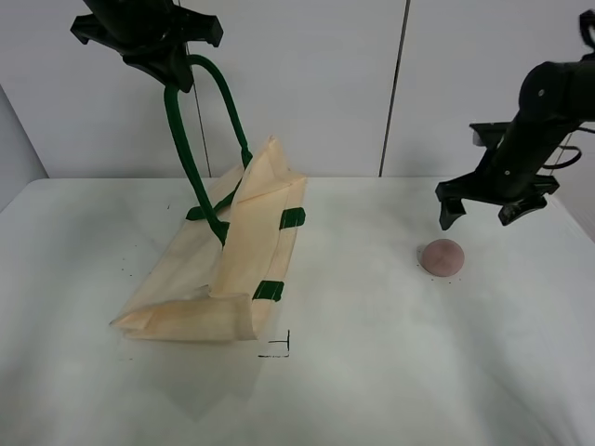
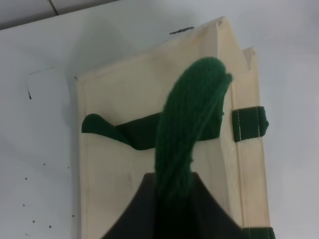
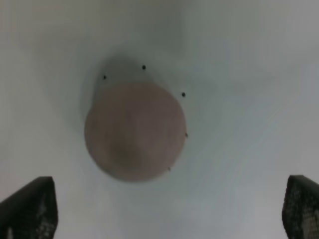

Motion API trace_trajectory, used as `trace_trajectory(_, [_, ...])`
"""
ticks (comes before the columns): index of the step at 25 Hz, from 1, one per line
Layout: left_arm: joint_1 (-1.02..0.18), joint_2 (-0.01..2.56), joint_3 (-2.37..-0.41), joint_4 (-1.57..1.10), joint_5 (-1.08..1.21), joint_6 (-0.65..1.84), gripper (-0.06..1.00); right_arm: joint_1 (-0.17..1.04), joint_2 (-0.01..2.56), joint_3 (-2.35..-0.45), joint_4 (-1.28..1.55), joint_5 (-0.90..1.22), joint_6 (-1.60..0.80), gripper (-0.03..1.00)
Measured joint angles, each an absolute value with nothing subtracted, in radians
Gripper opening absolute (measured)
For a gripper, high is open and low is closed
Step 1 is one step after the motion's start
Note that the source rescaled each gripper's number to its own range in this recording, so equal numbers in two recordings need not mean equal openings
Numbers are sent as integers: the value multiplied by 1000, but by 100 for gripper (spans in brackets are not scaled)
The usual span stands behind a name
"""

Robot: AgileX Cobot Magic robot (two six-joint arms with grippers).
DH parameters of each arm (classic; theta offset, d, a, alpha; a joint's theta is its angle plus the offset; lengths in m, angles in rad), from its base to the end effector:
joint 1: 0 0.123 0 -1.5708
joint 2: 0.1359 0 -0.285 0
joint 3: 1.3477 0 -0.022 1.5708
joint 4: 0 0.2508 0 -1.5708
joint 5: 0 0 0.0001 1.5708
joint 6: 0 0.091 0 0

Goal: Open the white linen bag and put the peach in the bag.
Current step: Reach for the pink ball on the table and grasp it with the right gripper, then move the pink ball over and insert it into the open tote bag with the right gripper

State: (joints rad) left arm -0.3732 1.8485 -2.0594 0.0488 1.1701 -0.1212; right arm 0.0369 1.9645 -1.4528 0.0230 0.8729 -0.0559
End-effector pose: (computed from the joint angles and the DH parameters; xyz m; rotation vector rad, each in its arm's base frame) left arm 0.3798 -0.1443 0.4090 0.3108 2.4276 -0.1566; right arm 0.4057 0.0166 0.1981 -0.1153 2.8656 0.0244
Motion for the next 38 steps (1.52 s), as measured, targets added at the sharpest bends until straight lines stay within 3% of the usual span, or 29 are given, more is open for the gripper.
trace_trajectory(7, [-373, 1849, -2059, 49, 1170, -121, 0, 37, 2114, -1464, 48, 850, -96, 100])
trace_trajectory(21, [-373, 1849, -2059, 49, 1170, -121, 0, 37, 2153, -1466, 139, 738, -217, 98])
trace_trajectory(23, [-373, 1849, -2059, 49, 1170, -121, 0, 37, 2153, -1466, 140, 739, -217, 89])
trace_trajectory(26, [-373, 1849, -2059, 49, 1170, -121, 0, 37, 2153, -1466, 140, 752, -213, 61])
trace_trajectory(28, [-373, 1849, -2059, 49, 1170, -121, 0, 37, 2153, -1466, 140, 760, -213, 31])
trace_trajectory(30, [-373, 1849, -2059, 49, 1170, -121, 0, 37, 2152, -1469, 143, 760, -213, 6])
trace_trajectory(31, [-373, 1849, -2059, 49, 1170, -121, 0, 37, 2149, -1470, 149, 760, -213, 1])
trace_trajectory(38, [-371, 1849, -2099, 52, 1170, -115, 0, 37, 2085, -1582, 271, 917, -290, 0])
